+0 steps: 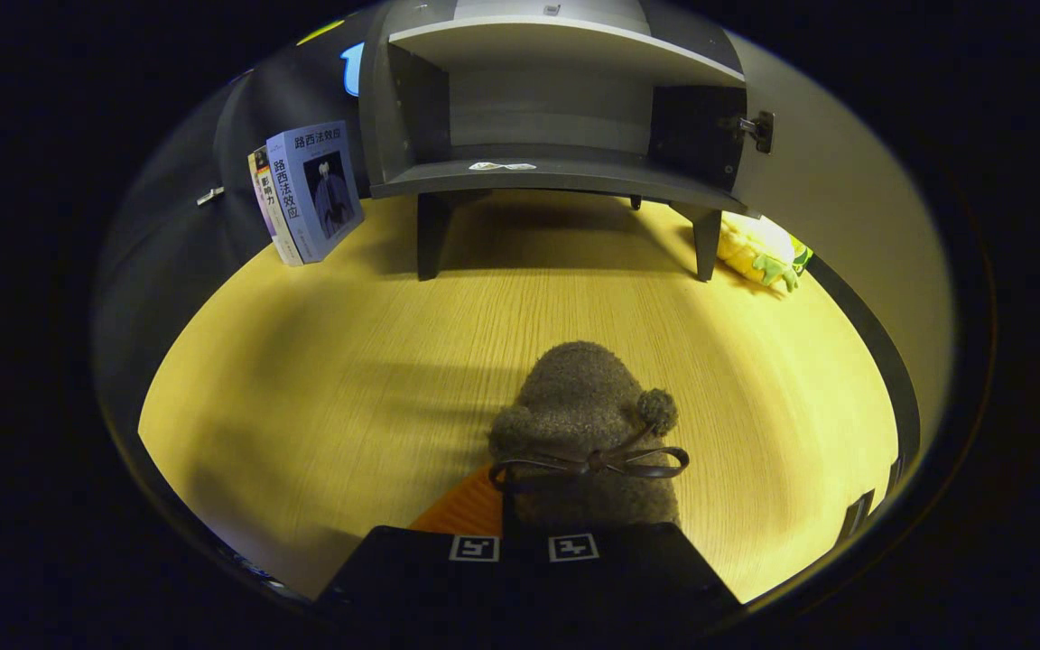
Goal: Open the shoe cabinet door, grab the shoes and put them into the shoe cabinet, then close the shoe cabinet door.
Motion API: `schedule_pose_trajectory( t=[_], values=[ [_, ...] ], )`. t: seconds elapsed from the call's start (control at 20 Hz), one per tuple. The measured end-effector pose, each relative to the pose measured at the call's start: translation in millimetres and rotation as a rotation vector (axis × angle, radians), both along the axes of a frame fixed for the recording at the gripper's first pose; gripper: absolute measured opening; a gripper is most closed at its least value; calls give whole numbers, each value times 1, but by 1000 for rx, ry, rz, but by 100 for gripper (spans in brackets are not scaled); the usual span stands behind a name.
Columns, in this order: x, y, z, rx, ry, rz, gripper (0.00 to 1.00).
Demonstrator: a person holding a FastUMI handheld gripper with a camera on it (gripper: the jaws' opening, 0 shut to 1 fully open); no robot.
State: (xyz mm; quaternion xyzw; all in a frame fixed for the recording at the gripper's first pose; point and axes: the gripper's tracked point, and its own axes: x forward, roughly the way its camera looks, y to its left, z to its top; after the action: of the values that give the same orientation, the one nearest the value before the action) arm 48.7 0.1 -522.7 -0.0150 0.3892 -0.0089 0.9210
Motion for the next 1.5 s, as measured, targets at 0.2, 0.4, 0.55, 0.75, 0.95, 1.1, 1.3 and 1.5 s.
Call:
schedule_pose_trajectory(
  t=[0.2, 0.4, 0.55, 0.75, 0.95, 1.1, 1.3, 1.5],
  values=[
    [6, -4, 38, 4, -39, 18, 5],
    [11, -15, 102, 14, -101, 26, 5],
    [9, -25, 153, 46, -136, 34, 5],
    [8, -33, 206, 34, -171, 79, 5],
    [33, -36, 262, 11, -231, 53, 5],
    [60, -33, 302, 7, -272, 12, 5],
    [99, -29, 343, -10, -328, -41, 5],
    [139, -21, 367, -8, -343, -60, 5]
  ],
)
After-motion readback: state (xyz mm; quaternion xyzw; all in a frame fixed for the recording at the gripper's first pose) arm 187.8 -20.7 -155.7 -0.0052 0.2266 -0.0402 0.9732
